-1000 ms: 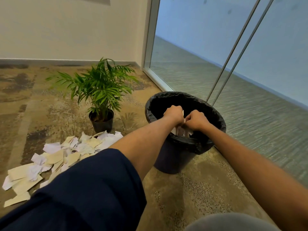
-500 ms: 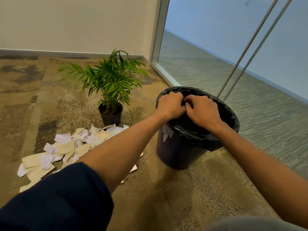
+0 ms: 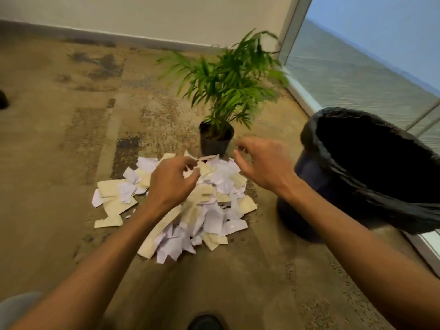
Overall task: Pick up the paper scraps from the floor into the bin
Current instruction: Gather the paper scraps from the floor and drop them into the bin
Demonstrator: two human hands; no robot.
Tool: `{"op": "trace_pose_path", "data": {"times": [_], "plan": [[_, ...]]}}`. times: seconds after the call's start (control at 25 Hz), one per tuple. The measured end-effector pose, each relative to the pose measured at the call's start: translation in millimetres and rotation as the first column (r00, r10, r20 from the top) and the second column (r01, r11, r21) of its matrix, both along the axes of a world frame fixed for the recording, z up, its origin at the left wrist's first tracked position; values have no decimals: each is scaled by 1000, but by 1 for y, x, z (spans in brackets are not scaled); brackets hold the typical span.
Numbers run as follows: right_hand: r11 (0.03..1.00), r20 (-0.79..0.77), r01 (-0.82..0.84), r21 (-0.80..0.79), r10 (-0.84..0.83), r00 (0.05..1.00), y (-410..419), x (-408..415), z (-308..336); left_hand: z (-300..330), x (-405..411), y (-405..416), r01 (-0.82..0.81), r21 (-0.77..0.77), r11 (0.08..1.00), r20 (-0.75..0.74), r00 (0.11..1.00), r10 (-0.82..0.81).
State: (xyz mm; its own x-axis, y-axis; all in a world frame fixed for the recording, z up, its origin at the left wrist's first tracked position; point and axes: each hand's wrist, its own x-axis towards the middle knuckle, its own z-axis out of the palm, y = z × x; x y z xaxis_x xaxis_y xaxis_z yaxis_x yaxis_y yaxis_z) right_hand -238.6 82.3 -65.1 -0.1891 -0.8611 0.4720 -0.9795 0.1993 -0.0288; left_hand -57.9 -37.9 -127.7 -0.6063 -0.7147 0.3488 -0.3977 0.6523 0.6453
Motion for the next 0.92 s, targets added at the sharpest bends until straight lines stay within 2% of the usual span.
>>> {"op": "trace_pose_path", "data": {"times": [0.12,0.24,0.36,0.44,0.52,0.6,0.72,0.84,0.92], "plan": [[997,94,-31,68,25,995,-26,22,-37,-51,52,-24,-106,65,992,70,992,101],[978,162,-13,209,-21,987,-45,38,-69,-81,72,-38,-179,130,975,170,973,156],[950,212,-31,310,-37,977,-51,51,-92,-81,66,-36,-131,127,983,239,966,98],[940,257,-114,322,29,966,-45,61,-107,-79,63,-28,-86,69,994,279,958,63],[924,210,-185,336,118,971,-30,69,-118,-77,64,-14,-8,24,1000,324,946,0],[911,91,-212,354,192,977,-21,69,-128,-78,63,-10,44,-7,999,411,911,-38],[864,-34,-213,456,256,966,-19,73,-142,-85,62,-9,75,-1,997,538,841,-63],[824,-52,-211,526,279,959,-22,79,-153,-96,66,-12,55,47,997,514,855,-71],[851,-24,-234,470,278,960,-23,79,-156,-99,68,-16,32,102,994,471,879,-77]]}}
